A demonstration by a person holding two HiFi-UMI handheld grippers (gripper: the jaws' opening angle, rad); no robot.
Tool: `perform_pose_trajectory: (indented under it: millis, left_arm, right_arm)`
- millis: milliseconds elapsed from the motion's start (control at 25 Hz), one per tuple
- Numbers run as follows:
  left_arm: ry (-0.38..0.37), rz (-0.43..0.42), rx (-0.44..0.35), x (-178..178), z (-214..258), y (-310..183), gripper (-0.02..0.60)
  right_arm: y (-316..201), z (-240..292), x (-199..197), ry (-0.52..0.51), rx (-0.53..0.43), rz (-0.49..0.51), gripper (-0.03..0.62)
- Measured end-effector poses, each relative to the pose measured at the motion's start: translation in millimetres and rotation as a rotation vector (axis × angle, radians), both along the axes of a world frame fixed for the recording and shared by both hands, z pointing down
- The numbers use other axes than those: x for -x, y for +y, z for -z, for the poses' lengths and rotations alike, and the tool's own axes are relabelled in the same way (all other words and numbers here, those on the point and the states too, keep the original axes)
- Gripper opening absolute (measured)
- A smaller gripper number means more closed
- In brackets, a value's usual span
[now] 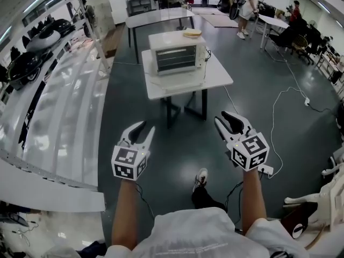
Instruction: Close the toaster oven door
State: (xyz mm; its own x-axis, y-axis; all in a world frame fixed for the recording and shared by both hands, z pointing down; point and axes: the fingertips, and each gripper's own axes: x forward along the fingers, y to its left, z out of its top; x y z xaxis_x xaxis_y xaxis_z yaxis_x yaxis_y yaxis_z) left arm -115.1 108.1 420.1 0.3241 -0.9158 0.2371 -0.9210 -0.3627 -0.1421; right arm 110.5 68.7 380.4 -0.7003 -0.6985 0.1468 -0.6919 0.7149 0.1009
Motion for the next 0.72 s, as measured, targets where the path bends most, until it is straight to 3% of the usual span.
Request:
perform_pose_trajectory:
  millis: [720]
  left_arm:
    - [0.023, 0.115, 0.076, -19.2, -9.6, -250.0, 0.123]
  right_arm:
    - [-271.9, -12.4, -7.8, 0.037, 0.065, 0.122, 0.11]
